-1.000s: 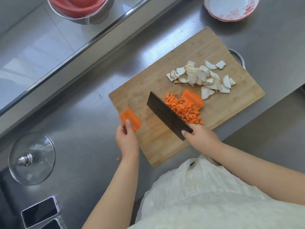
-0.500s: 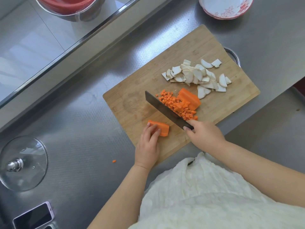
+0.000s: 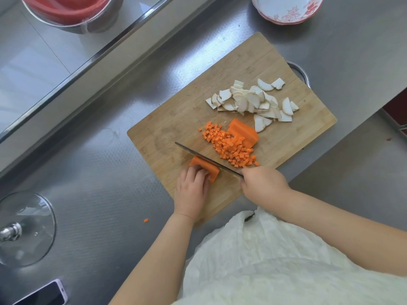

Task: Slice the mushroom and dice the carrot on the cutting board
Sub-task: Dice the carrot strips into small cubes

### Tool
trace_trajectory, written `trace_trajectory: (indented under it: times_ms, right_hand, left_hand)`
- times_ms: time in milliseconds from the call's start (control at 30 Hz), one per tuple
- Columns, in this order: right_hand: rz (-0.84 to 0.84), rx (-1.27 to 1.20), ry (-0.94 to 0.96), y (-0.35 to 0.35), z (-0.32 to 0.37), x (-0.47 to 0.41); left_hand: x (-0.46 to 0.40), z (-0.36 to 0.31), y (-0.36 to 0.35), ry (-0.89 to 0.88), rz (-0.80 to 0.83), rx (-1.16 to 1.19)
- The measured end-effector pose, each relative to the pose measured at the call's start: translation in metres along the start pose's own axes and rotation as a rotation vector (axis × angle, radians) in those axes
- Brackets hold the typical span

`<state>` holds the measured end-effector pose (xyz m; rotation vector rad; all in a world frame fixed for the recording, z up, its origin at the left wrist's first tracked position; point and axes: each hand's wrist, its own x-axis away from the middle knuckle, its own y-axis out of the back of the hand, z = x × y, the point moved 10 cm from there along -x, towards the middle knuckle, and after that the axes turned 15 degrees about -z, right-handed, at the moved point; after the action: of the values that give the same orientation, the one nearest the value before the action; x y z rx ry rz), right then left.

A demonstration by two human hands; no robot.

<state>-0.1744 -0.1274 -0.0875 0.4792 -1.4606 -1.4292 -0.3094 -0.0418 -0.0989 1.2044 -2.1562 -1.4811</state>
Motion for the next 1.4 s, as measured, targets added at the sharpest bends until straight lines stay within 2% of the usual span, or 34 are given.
trace_trajectory:
  times_ms: [133,300,400,467,600,667,733,867,967,1100,1200,1267,1400]
  right_hand:
    - [0.033,0.034,0.017,-0.009,0.007,0.002]
    - [-0.071,-0.076,0.001,-0.001,-0.001,0.002]
    - [-0.113,-0.080,0.005,0.001,-0.005,0.001]
    - [-0.136,-0.055,0.029,0.001,-0.005,0.002]
    - [-0.171,0.001,0.084,0.004,0.000,0.006]
    - [-0.196,0.030,0.111,0.009,0.004,0.009]
    - [-0.271,0.042,0.122,0.022,0.008,0.015]
    - [-0.348,-0.005,0.064,0.033,0.003,0.019]
    - [-0.407,0.018,0.065,0.042,0.002,0.018]
    - [-0.423,0.034,0.096,0.043,0.003,0.022]
    - [-0.444,0.041,0.128,0.046,0.004,0.024]
    - [-0.436,0.051,0.131,0.046,0.005,0.025]
    - [-0.433,0.032,0.142,0.044,0.007,0.026]
  left_hand:
    - [-0.005,0.006,-0.005,-0.009,0.031,-0.050]
    - [-0.004,0.009,-0.009,0.067,0.091,-0.055]
    - [-0.002,0.004,-0.008,0.058,0.069,-0.069]
    - [-0.005,-0.003,0.002,0.019,-0.032,-0.016]
    - [-0.025,-0.021,0.056,0.047,-0.387,0.196]
    - [-0.044,-0.036,0.081,0.007,-0.476,0.218]
    - [-0.069,-0.055,0.086,-0.098,-0.373,0.146]
    - [-0.093,-0.071,0.035,-0.178,0.234,-0.002]
    - [-0.085,-0.069,0.001,-0.157,0.490,-0.082]
    - [-0.084,-0.068,-0.028,-0.102,0.598,-0.031]
    - [-0.096,-0.073,-0.021,-0.068,0.467,0.076]
    - [-0.094,-0.079,-0.014,-0.106,0.426,0.122]
    - [-0.079,-0.079,-0.021,-0.227,0.464,-0.001]
